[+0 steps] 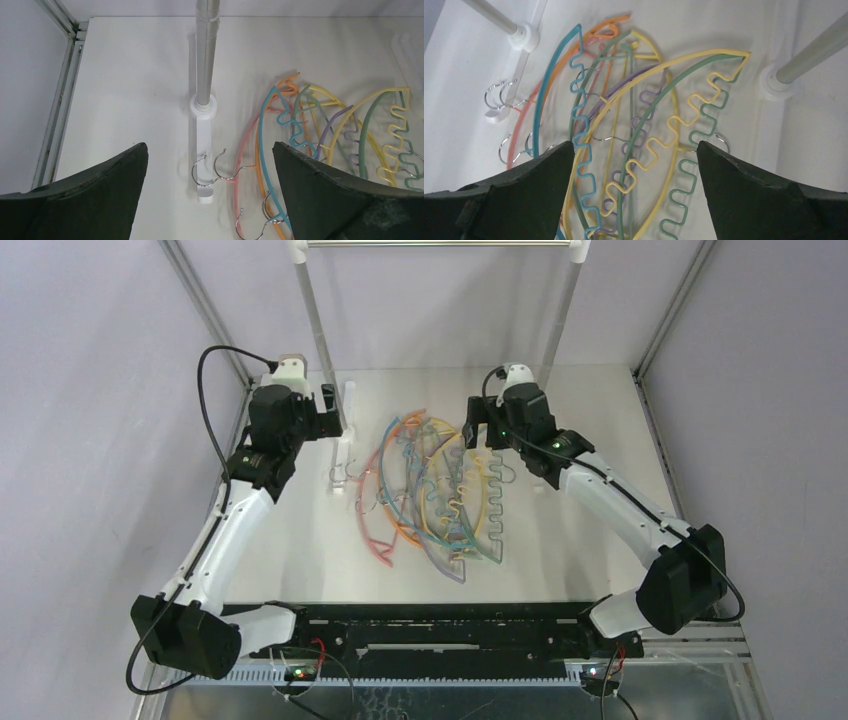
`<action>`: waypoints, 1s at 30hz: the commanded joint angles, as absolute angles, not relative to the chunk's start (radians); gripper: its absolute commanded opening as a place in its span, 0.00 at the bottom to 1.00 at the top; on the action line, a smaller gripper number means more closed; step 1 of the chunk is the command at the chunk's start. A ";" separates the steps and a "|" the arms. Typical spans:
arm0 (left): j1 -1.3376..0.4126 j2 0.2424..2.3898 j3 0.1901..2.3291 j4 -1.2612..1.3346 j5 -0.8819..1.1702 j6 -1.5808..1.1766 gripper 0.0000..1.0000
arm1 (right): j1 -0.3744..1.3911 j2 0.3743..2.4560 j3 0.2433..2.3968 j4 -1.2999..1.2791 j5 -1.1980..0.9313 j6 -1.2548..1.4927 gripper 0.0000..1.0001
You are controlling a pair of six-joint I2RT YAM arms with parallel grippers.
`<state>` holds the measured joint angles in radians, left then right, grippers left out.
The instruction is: Organize the hangers
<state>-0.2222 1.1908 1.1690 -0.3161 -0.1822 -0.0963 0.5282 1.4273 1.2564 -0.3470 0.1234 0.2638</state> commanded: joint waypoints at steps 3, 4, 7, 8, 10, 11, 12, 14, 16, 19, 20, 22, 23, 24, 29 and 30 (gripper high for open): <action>-0.223 1.181 1.212 -0.270 -0.199 -0.069 1.00 | 0.563 1.445 1.278 -0.328 0.126 0.101 1.00; -0.224 1.178 1.206 -0.271 -0.198 -0.073 1.00 | 0.564 1.449 1.279 -0.332 0.114 0.077 1.00; -0.223 1.175 1.192 -0.270 -0.184 -0.080 0.99 | 0.570 1.466 1.298 -0.353 0.029 -0.006 1.00; -0.223 1.176 1.189 -0.270 -0.181 -0.081 0.99 | 0.581 1.478 1.311 -0.365 0.012 -0.034 0.97; -0.224 1.182 1.185 -0.269 -0.182 -0.086 0.99 | 0.618 1.510 1.345 -0.398 0.007 -0.061 0.91; -0.224 1.186 1.182 -0.270 -0.183 -0.089 1.00 | 0.639 1.535 1.366 -0.419 0.001 -0.073 0.88; -0.223 1.192 1.179 -0.274 -0.185 -0.094 1.00 | 0.662 1.562 1.390 -0.447 -0.010 -0.090 0.87; -0.223 1.209 1.184 -0.291 -0.207 -0.112 1.00 | 0.713 1.616 1.426 -0.491 -0.013 -0.124 0.84; -0.223 1.227 1.191 -0.310 -0.220 -0.127 1.00 | 0.764 1.650 1.428 -0.496 -0.004 -0.150 0.83; -0.224 1.248 1.188 -0.317 -0.227 -0.146 1.00 | 0.812 1.693 1.427 -0.494 -0.054 -0.165 0.74; -0.224 1.253 1.186 -0.317 -0.235 -0.153 0.99 | 0.827 1.704 1.429 -0.492 -0.071 -0.163 0.74; -0.224 1.263 1.182 -0.313 -0.256 -0.174 0.99 | 0.852 1.731 1.436 -0.489 -0.091 -0.152 0.71; -0.224 1.265 1.179 -0.311 -0.266 -0.186 1.00 | 0.863 1.744 1.441 -0.493 -0.102 -0.145 0.69; -0.223 1.265 1.174 -0.310 -0.272 -0.199 1.00 | 0.872 1.760 1.448 -0.503 -0.113 -0.138 0.66; -0.223 1.223 1.128 -0.312 -0.270 -0.263 1.00 | 0.923 1.788 1.429 -0.510 -0.135 -0.098 0.54; -0.224 1.211 1.114 -0.316 -0.269 -0.270 1.00 | 0.928 1.785 1.414 -0.502 -0.143 -0.085 0.51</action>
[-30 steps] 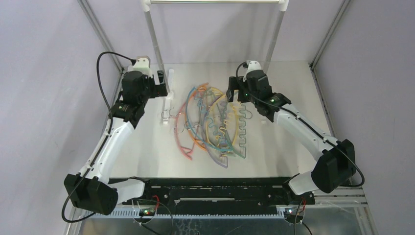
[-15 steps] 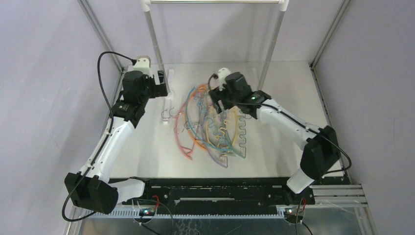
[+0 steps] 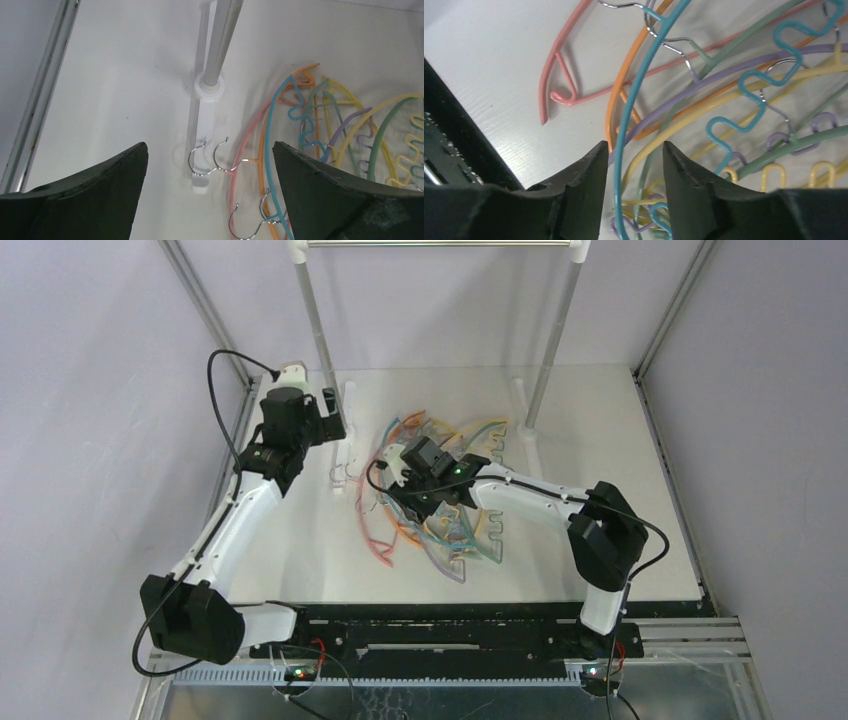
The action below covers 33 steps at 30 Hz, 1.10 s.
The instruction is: Organize the hangers
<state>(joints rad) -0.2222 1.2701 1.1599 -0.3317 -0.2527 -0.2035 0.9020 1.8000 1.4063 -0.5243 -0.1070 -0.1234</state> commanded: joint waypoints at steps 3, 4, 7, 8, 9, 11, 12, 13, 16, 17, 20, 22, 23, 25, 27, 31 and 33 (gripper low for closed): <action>-0.224 1.174 1.072 -0.337 -0.272 -0.295 0.99 | 0.931 1.767 1.361 -0.468 -0.180 -0.058 0.45; -0.223 1.163 1.064 -0.348 -0.266 -0.299 0.99 | 0.931 1.762 1.350 -0.458 -0.188 -0.053 0.44; -0.224 1.130 1.042 -0.369 -0.259 -0.305 0.99 | 0.933 1.762 1.343 -0.449 -0.197 -0.053 0.44; -0.224 1.117 1.034 -0.369 -0.266 -0.304 0.99 | 0.932 1.769 1.344 -0.446 -0.198 -0.056 0.44; -0.224 1.106 1.026 -0.370 -0.276 -0.303 1.00 | 0.933 1.778 1.346 -0.442 -0.198 -0.058 0.44; -0.223 1.090 1.016 -0.370 -0.285 -0.295 0.99 | 0.933 1.804 1.359 -0.437 -0.200 -0.065 0.45; -0.224 1.085 1.013 -0.371 -0.283 -0.288 0.99 | 0.933 1.821 1.368 -0.439 -0.202 -0.064 0.45; -0.223 1.081 1.011 -0.376 -0.283 -0.281 1.00 | 0.934 1.837 1.383 -0.447 -0.202 -0.064 0.46; -0.223 1.076 1.022 -0.404 -0.292 -0.278 1.00 | 0.939 1.876 1.430 -0.471 -0.193 -0.054 0.47; -0.223 1.073 1.024 -0.410 -0.293 -0.281 1.00 | 0.940 1.883 1.435 -0.466 -0.193 -0.051 0.47; -0.223 1.046 0.998 -0.392 -0.294 -0.296 1.00 | 0.941 1.916 1.439 -0.443 -0.192 -0.050 0.48; -0.223 1.028 0.979 -0.382 -0.289 -0.300 0.99 | 0.941 1.947 1.462 -0.453 -0.161 -0.057 0.48; -0.223 1.022 0.974 -0.382 -0.290 -0.301 1.00 | 0.941 1.960 1.470 -0.455 -0.132 -0.057 0.49; -0.224 1.010 0.964 -0.383 -0.288 -0.296 0.99 | 0.941 1.974 1.478 -0.446 -0.063 -0.056 0.51; -0.223 1.002 0.958 -0.383 -0.289 -0.291 1.00 | 0.935 1.982 1.479 -0.431 -0.038 -0.053 0.52; -0.223 0.996 0.949 -0.385 -0.289 -0.286 1.00 | 0.927 2.011 1.486 -0.443 -0.067 -0.045 0.51; -0.223 0.994 0.944 -0.385 -0.295 -0.284 0.99 | 0.928 2.017 1.482 -0.457 -0.085 -0.032 0.49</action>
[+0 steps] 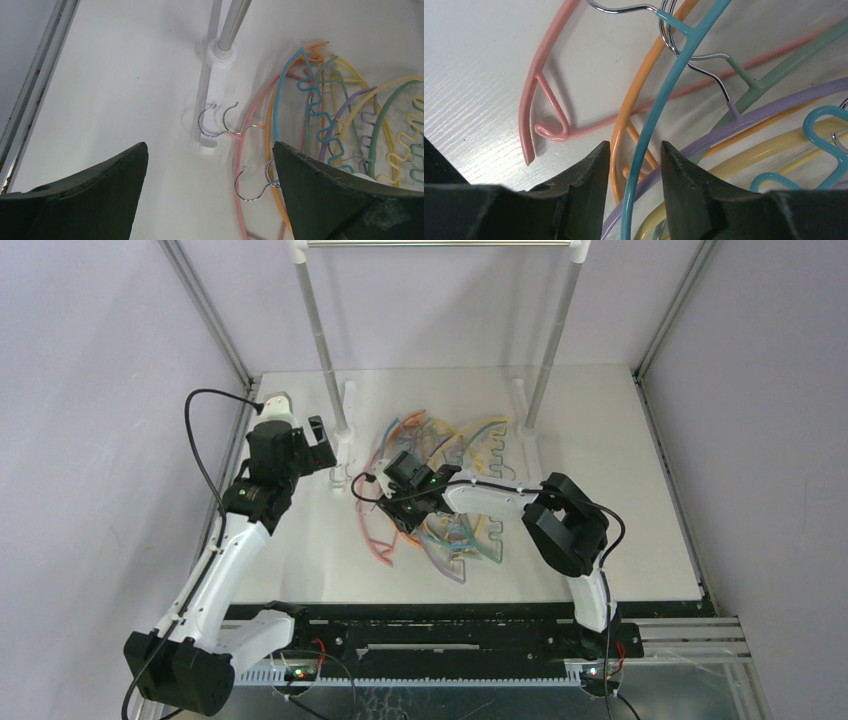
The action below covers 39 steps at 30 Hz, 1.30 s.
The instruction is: Organize the hangers
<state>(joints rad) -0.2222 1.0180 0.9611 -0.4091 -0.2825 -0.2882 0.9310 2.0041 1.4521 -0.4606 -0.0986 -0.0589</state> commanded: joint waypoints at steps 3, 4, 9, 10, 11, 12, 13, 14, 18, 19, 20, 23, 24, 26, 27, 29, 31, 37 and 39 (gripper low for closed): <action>-0.224 0.992 0.935 -0.384 -0.302 -0.280 0.99 | 0.928 2.005 1.465 -0.473 -0.100 -0.013 0.43; -0.223 0.993 0.933 -0.383 -0.304 -0.279 1.00 | 0.927 1.997 1.457 -0.474 -0.101 -0.008 0.41; -0.223 0.995 0.930 -0.371 -0.302 -0.285 1.00 | 0.898 1.938 1.453 -0.483 -0.134 0.004 0.14; -0.223 0.994 0.931 -0.368 -0.303 -0.286 1.00 | 0.882 1.928 1.464 -0.491 -0.157 0.016 0.06; -0.223 0.994 0.930 -0.367 -0.306 -0.286 1.00 | 0.861 1.916 1.478 -0.497 -0.191 0.034 0.00; -0.224 0.993 0.930 -0.365 -0.310 -0.285 0.99 | 0.840 1.904 1.487 -0.499 -0.226 0.049 0.00; -0.223 0.991 0.930 -0.362 -0.313 -0.285 1.00 | 0.818 1.889 1.492 -0.495 -0.263 0.068 0.00; -0.222 0.988 0.929 -0.361 -0.317 -0.286 1.00 | 0.797 1.873 1.496 -0.489 -0.295 0.081 0.00; -0.223 0.969 0.925 -0.350 -0.329 -0.288 1.00 | 0.728 1.790 1.535 -0.474 -0.434 0.132 0.00; -0.223 0.963 0.924 -0.345 -0.329 -0.289 1.00 | 0.708 1.769 1.547 -0.460 -0.473 0.155 0.00; -0.224 0.958 0.921 -0.339 -0.332 -0.288 0.99 | 0.688 1.747 1.559 -0.442 -0.515 0.185 0.00; -0.224 0.950 0.914 -0.328 -0.337 -0.296 1.00 | 0.602 1.693 1.580 -0.333 -0.629 0.308 0.00; -0.224 0.950 0.912 -0.326 -0.336 -0.298 0.99 | 0.571 1.680 1.581 -0.273 -0.659 0.360 0.00; -0.224 0.950 0.914 -0.325 -0.331 -0.302 0.99 | 0.514 1.662 1.581 -0.118 -0.717 0.494 0.00; -0.224 0.951 0.913 -0.324 -0.329 -0.304 0.99 | 0.488 1.661 1.580 -0.034 -0.736 0.562 0.00; -0.223 0.950 0.913 -0.322 -0.326 -0.307 0.99 | 0.444 1.674 1.583 0.163 -0.758 0.734 0.00; -0.223 0.952 0.916 -0.320 -0.327 -0.307 0.99 | 0.415 1.707 1.616 0.321 -0.757 0.832 0.00; -0.224 0.948 0.918 -0.334 -0.331 -0.305 1.00 | 0.392 1.837 1.817 0.458 -0.769 0.962 0.00; -0.223 0.940 0.916 -0.345 -0.340 -0.302 0.99 | 0.387 1.867 1.862 0.511 -0.764 1.015 0.00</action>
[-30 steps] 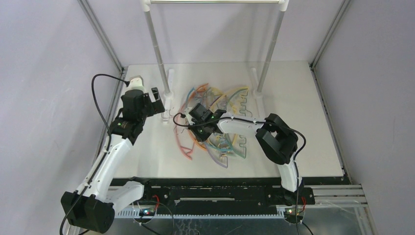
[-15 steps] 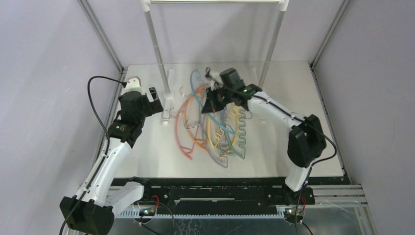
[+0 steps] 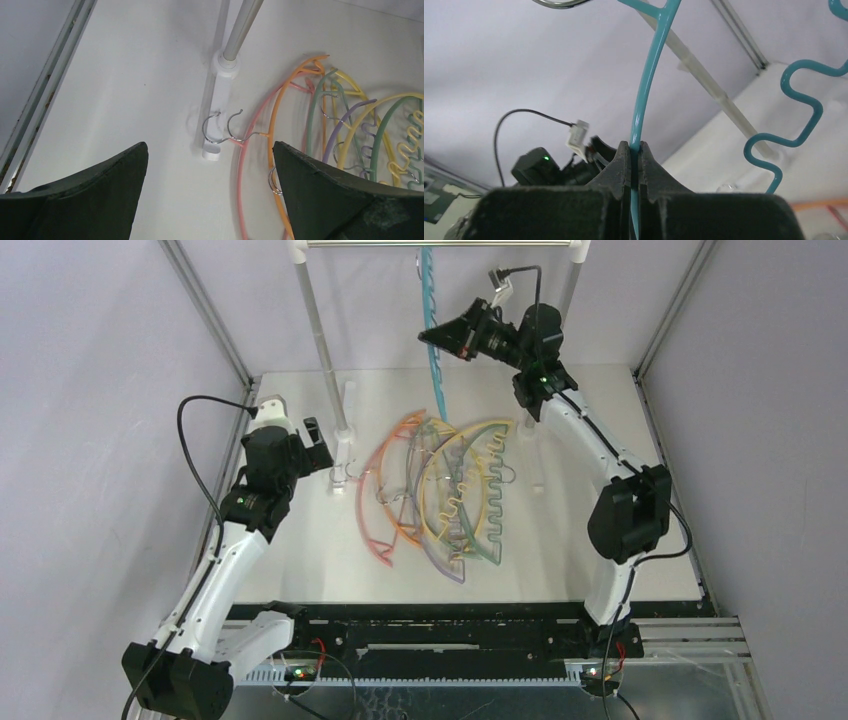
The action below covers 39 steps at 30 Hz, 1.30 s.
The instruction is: Organize the hangers
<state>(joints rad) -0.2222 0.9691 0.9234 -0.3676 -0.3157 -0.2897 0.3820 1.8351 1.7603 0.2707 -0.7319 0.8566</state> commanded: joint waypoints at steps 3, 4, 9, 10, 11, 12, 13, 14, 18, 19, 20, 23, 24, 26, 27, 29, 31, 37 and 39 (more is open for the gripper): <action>-0.222 0.924 0.901 -0.355 -0.359 -0.297 1.00 | 0.389 1.882 1.900 0.542 -0.766 1.043 0.00; -0.223 0.919 0.894 -0.358 -0.365 -0.293 0.99 | 0.391 1.881 1.905 0.538 -0.768 1.038 0.00; -0.224 0.907 0.878 -0.363 -0.372 -0.290 0.99 | 0.378 1.865 1.898 0.494 -0.692 1.052 0.00; -0.223 0.908 0.881 -0.364 -0.369 -0.287 0.99 | 0.374 1.868 1.898 0.510 -0.674 1.082 0.00; -0.223 0.911 0.885 -0.366 -0.367 -0.287 0.99 | 0.372 1.869 1.902 0.523 -0.654 1.107 0.00; -0.224 0.914 0.891 -0.368 -0.365 -0.286 0.99 | 0.370 1.871 1.908 0.524 -0.630 1.130 0.00; -0.223 0.918 0.896 -0.370 -0.363 -0.285 0.99 | 0.370 1.873 1.920 0.497 -0.609 1.146 0.00; -0.223 0.921 0.900 -0.369 -0.360 -0.285 1.00 | 0.370 1.873 1.929 0.482 -0.586 1.164 0.00; -0.224 0.934 0.911 -0.370 -0.353 -0.281 1.00 | 0.364 1.866 1.937 0.464 -0.514 1.236 0.00; -0.224 0.936 0.911 -0.370 -0.353 -0.280 1.00 | 0.364 1.866 1.941 0.446 -0.495 1.245 0.00; -0.223 0.937 0.910 -0.369 -0.352 -0.282 1.00 | 0.362 1.867 1.953 0.415 -0.480 1.251 0.00; -0.223 0.940 0.910 -0.368 -0.350 -0.281 0.99 | 0.355 1.886 1.978 0.333 -0.462 1.267 0.00; -0.224 0.941 0.909 -0.367 -0.351 -0.280 0.99 | 0.353 1.896 1.979 0.317 -0.461 1.284 0.00; -0.224 0.940 0.906 -0.366 -0.354 -0.278 0.99 | 0.348 1.914 1.976 0.279 -0.465 1.317 0.00; -0.223 0.941 0.905 -0.367 -0.355 -0.275 0.99 | 0.347 1.921 1.972 0.267 -0.470 1.327 0.00; -0.223 0.942 0.903 -0.367 -0.358 -0.270 0.99 | 0.345 1.934 1.967 0.242 -0.482 1.341 0.00; -0.224 0.942 0.901 -0.368 -0.360 -0.266 0.99 | 0.345 1.940 1.954 0.230 -0.489 1.348 0.00; -0.223 0.944 0.893 -0.367 -0.369 -0.263 1.00 | 0.344 1.921 1.898 0.180 -0.493 1.327 0.02; -0.224 0.949 0.896 -0.365 -0.368 -0.264 1.00 | 0.341 1.906 1.891 0.145 -0.497 1.288 0.12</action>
